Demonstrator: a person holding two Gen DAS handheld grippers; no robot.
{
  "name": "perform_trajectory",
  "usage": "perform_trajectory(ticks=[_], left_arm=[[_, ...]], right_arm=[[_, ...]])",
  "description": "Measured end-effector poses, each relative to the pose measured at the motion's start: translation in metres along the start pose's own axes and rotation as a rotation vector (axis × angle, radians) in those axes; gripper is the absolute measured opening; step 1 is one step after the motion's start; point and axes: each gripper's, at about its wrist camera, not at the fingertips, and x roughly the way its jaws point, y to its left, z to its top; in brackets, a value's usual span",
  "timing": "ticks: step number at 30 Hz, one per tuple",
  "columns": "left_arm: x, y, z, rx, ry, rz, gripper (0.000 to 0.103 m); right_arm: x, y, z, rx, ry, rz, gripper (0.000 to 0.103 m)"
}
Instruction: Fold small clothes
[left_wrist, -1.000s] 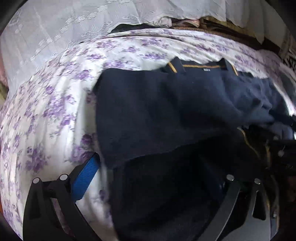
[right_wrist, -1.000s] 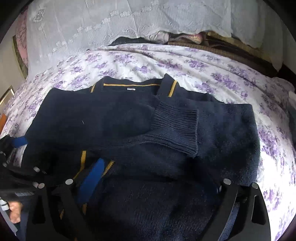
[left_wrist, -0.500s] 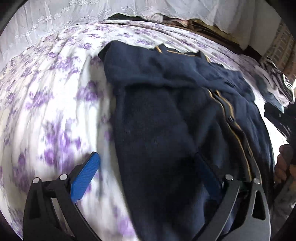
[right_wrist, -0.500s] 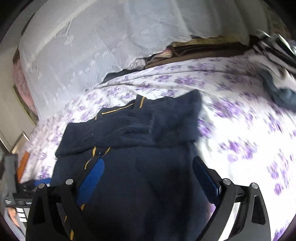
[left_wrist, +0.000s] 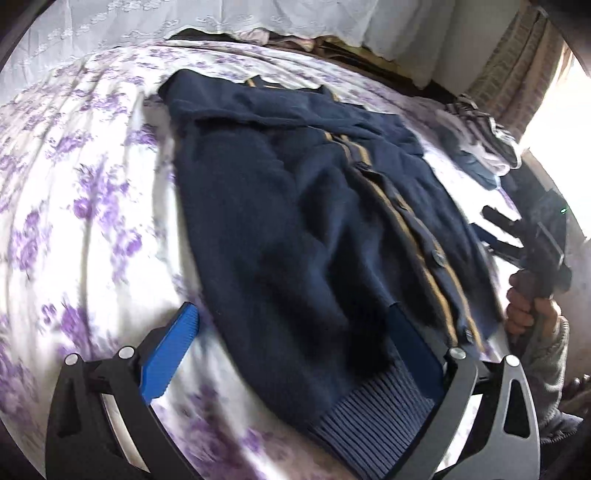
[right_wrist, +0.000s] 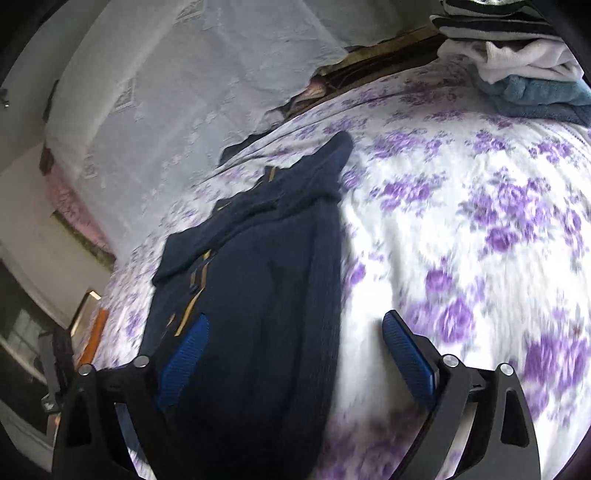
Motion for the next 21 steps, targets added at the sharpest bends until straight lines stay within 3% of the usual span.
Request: perform_trajectory(ticks=[5, 16, 18, 21], left_arm=[[-0.001, -0.007, -0.006, 0.003, -0.004, -0.015, 0.099], [0.001, -0.026, -0.012, 0.043, -0.025, 0.022, 0.098], [0.001, -0.028, -0.012, 0.046, -0.030, 0.032, 0.095], [0.004, -0.029, -0.011, 0.047, -0.032, 0.054, 0.081]], right_arm=[[-0.007, 0.008, -0.020, -0.037, 0.076, 0.085, 0.079], [-0.008, 0.033, -0.042, -0.112, 0.163, 0.156, 0.077], [-0.004, 0.033, -0.040, -0.101, 0.168, 0.150, 0.067], [0.003, 0.026, -0.035, -0.058, 0.177, 0.148, 0.047]])
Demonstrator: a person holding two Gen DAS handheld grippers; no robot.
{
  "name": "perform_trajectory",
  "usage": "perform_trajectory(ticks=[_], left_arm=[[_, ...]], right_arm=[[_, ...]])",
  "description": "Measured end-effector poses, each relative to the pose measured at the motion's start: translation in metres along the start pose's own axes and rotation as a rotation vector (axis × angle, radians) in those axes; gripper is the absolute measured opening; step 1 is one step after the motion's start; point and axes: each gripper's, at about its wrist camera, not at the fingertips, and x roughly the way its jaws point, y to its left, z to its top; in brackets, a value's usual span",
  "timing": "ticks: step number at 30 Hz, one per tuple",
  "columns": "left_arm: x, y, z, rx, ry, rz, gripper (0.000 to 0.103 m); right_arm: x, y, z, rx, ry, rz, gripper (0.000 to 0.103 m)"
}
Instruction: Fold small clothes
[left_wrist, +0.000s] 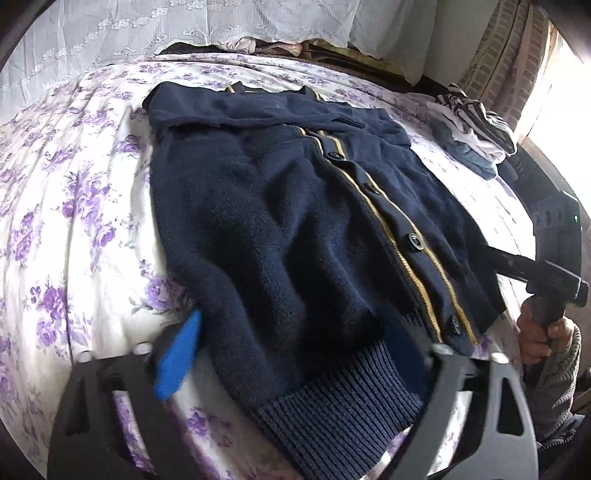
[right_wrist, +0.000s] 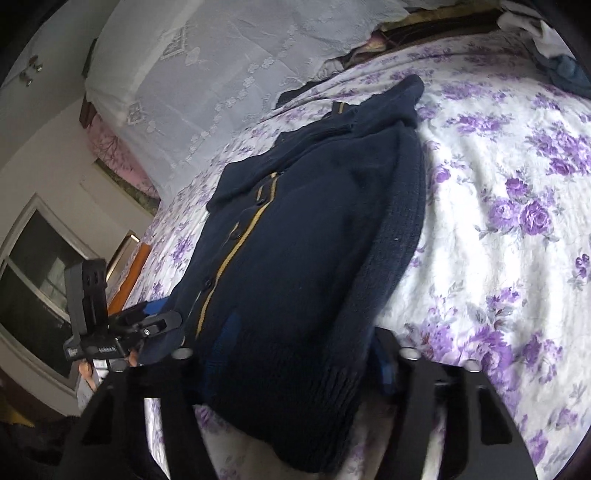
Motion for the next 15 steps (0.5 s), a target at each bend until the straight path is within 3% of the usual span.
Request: perform_trajectory(ticks=[7, 15], left_arm=[[0.000, -0.004, 0.001, 0.024, -0.014, 0.020, 0.071], [0.010, 0.000, 0.010, 0.013, 0.003, 0.030, 0.070]], right_arm=[[0.002, -0.007, 0.003, 0.030, 0.007, 0.002, 0.040], [0.003, -0.008, 0.002, 0.031, 0.018, -0.010, 0.036]])
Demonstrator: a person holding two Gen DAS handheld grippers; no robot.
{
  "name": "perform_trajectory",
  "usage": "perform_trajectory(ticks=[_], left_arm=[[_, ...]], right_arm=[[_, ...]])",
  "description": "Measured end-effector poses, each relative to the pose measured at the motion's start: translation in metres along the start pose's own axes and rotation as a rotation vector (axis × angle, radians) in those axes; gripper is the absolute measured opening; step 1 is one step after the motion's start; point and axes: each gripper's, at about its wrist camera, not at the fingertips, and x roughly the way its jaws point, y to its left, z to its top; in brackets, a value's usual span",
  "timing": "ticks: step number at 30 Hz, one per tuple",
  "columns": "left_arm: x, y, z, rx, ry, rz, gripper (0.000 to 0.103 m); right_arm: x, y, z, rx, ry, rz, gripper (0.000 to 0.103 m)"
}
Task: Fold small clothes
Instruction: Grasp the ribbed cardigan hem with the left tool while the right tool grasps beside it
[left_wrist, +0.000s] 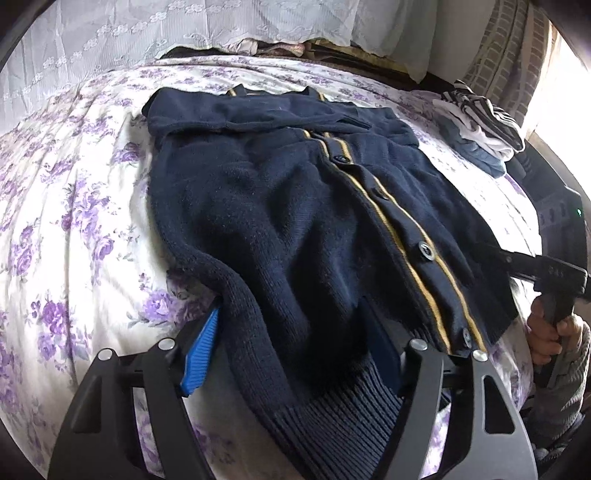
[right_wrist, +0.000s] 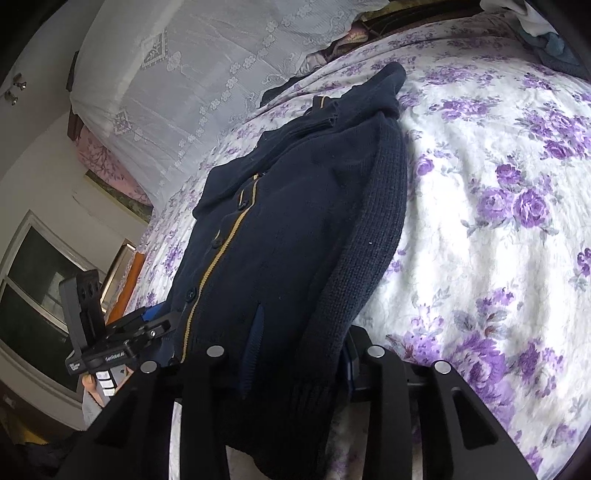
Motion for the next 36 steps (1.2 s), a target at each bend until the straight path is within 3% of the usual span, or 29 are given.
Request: perform_trajectory(ticks=[2, 5, 8, 13, 29, 36], left_arm=[[0.000, 0.004, 0.001, -0.015, 0.001, -0.017, 0.068], [-0.002, 0.002, 0.000, -0.004, -0.010, -0.031, 0.053], [-0.005, -0.005, -0.002, 0.031, -0.028, -0.013, 0.043], [-0.011, -0.013, -0.005, 0.078, -0.065, 0.029, 0.028], [-0.032, -0.024, 0.006, 0.166, -0.151, 0.146, 0.016], [-0.039, -0.015, 0.021, 0.139, -0.166, 0.117, 0.015]], right_arm=[[-0.001, 0.001, -0.002, -0.005, 0.001, -0.003, 0.034], [-0.002, 0.000, -0.003, -0.004, -0.002, -0.003, 0.031], [-0.003, -0.003, -0.003, 0.004, -0.003, 0.003, 0.019], [-0.005, -0.002, -0.004, -0.008, -0.019, 0.004, 0.015], [-0.019, 0.013, 0.010, -0.044, -0.051, 0.045, 0.014], [-0.022, 0.020, 0.023, -0.050, -0.066, 0.067, 0.014]])
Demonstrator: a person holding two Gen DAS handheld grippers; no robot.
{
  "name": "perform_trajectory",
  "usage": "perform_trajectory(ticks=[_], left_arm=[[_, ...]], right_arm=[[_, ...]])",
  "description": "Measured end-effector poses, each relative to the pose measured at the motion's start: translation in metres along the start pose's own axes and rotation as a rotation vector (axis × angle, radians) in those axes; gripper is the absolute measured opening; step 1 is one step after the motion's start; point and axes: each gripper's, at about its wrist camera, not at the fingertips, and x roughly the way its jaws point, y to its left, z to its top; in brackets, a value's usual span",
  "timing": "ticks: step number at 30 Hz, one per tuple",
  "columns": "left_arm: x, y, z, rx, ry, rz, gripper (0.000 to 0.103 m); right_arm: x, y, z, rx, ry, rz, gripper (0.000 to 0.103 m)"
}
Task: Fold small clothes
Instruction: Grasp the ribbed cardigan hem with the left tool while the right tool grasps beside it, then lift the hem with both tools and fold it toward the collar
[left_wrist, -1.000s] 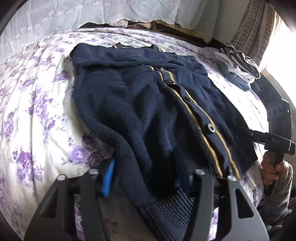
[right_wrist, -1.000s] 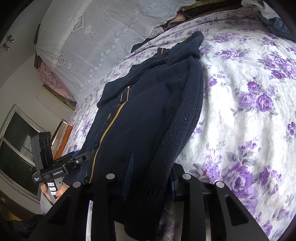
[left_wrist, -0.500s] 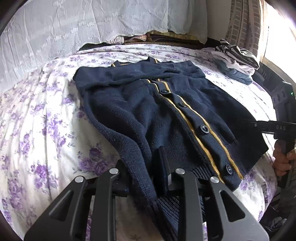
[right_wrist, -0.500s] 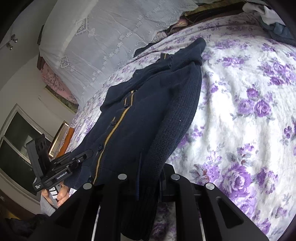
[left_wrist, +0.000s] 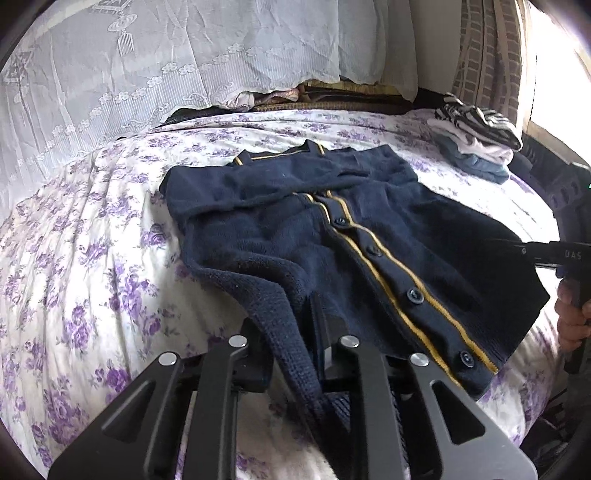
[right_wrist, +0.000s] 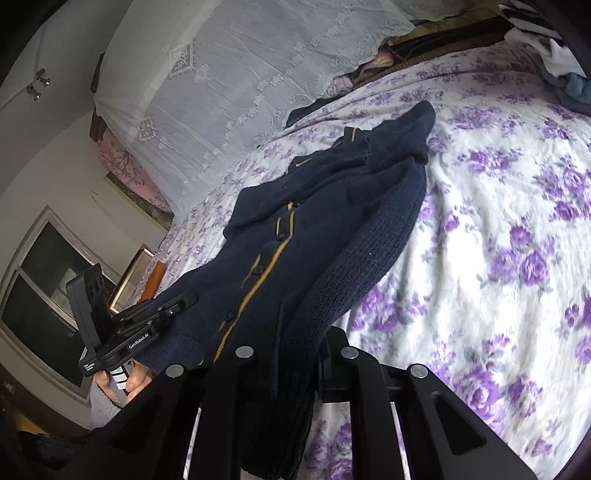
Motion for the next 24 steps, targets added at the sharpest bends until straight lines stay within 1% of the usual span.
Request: perform_trajectory(ticks=[7, 19, 24], left_arm=[[-0.003, 0.007, 0.014, -0.025, -0.008, -0.037, 0.014], [0.000, 0.009, 0.045, -0.003, -0.024, -0.019, 0.014], [0.005, 0.013, 0.055, -0.015, -0.021, -0.019, 0.014]], right_arm=[[0.000, 0.005, 0.010, 0.007, -0.016, 0.030, 0.014], [0.002, 0.010, 0.042, 0.021, -0.036, 0.084, 0.014], [0.006, 0.010, 0.057, 0.030, -0.040, 0.101, 0.014]])
